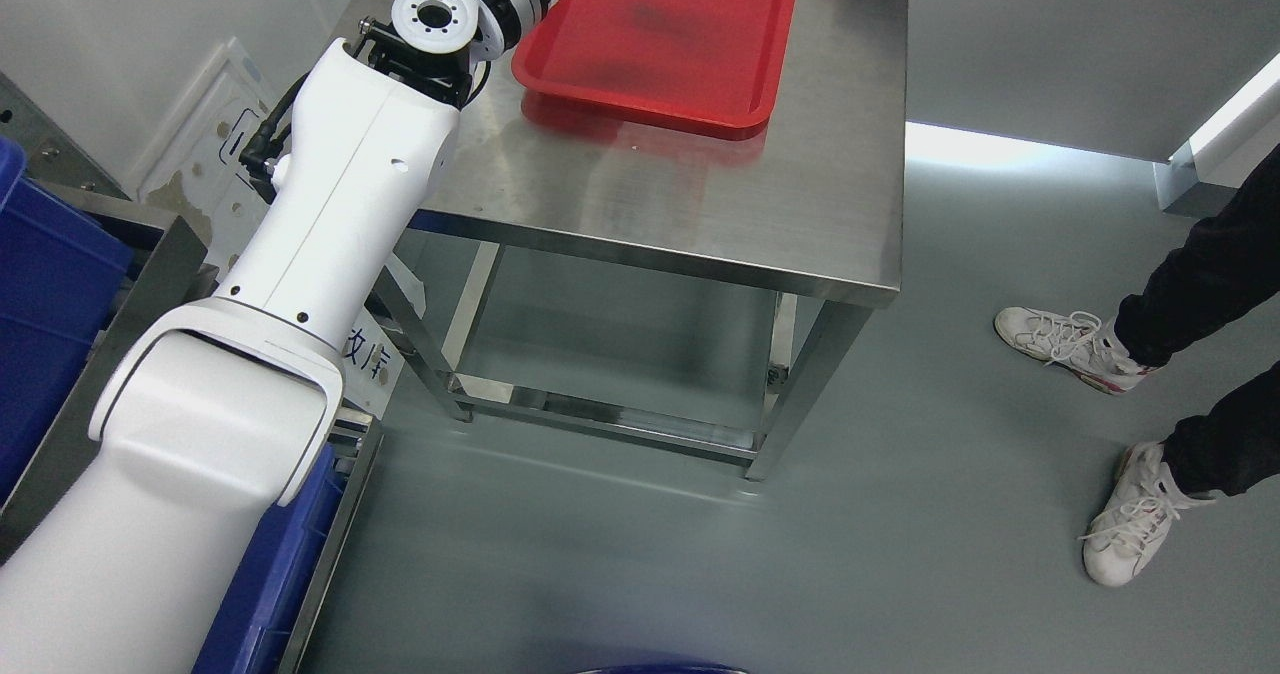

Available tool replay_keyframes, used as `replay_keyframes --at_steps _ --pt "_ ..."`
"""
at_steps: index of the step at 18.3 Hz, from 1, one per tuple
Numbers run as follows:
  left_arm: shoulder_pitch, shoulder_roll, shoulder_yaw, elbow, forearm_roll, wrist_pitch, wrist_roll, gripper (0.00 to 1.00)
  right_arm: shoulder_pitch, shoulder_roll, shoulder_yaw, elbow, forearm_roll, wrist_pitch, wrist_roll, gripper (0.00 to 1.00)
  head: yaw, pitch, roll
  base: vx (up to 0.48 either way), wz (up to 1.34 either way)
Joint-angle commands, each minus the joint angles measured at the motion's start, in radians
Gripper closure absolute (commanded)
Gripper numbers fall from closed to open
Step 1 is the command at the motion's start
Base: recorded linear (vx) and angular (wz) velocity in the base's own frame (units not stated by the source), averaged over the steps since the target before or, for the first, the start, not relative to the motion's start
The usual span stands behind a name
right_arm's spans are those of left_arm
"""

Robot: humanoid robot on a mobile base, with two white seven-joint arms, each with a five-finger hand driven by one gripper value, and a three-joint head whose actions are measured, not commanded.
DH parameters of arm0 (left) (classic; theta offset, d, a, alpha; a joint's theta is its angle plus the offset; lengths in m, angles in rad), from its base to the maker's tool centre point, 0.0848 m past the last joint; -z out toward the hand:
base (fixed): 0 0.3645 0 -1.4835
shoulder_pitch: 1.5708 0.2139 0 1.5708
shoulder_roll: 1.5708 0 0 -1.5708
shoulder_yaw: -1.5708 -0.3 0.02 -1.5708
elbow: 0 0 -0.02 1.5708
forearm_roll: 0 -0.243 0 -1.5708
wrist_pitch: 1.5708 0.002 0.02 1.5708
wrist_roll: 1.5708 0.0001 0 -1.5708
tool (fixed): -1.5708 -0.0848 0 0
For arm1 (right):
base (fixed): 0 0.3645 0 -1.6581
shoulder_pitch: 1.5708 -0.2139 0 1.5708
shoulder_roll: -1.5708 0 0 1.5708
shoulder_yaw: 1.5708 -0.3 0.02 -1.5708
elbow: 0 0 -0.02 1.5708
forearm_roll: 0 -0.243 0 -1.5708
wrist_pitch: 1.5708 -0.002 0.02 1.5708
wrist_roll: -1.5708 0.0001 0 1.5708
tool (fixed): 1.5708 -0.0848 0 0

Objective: Grab orange capacitor from left shelf to right desk
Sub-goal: 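Extend the left hand over the red tray with the bottle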

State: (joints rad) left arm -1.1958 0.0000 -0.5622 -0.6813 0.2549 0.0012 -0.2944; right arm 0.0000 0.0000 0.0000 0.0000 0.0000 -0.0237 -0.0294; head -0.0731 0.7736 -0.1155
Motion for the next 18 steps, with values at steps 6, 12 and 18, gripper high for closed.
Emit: replay_keyframes --at_steps 6,12,18 --pt "0.005 0.018 -0.058 0.195 0.023 -0.001 0.011 0.83 0.020 -0.017 -0.012 -0.017 0.005 0.001 0.000 0.00 0.0000 0.000 0.000 0.000 0.00" --pt "0.005 0.018 -0.053 0.195 0.027 -0.001 0.011 0.79 0.020 -0.017 -0.012 -0.017 0.005 -0.001 0.000 0.00 0.0000 0.000 0.000 0.000 0.00" --pt "0.007 0.018 -0.053 0.195 0.026 -0.001 0.011 0.61 0.020 -0.017 -0.012 -0.017 0.005 -0.001 0.000 0.00 0.0000 0.000 0.000 0.000 0.00"
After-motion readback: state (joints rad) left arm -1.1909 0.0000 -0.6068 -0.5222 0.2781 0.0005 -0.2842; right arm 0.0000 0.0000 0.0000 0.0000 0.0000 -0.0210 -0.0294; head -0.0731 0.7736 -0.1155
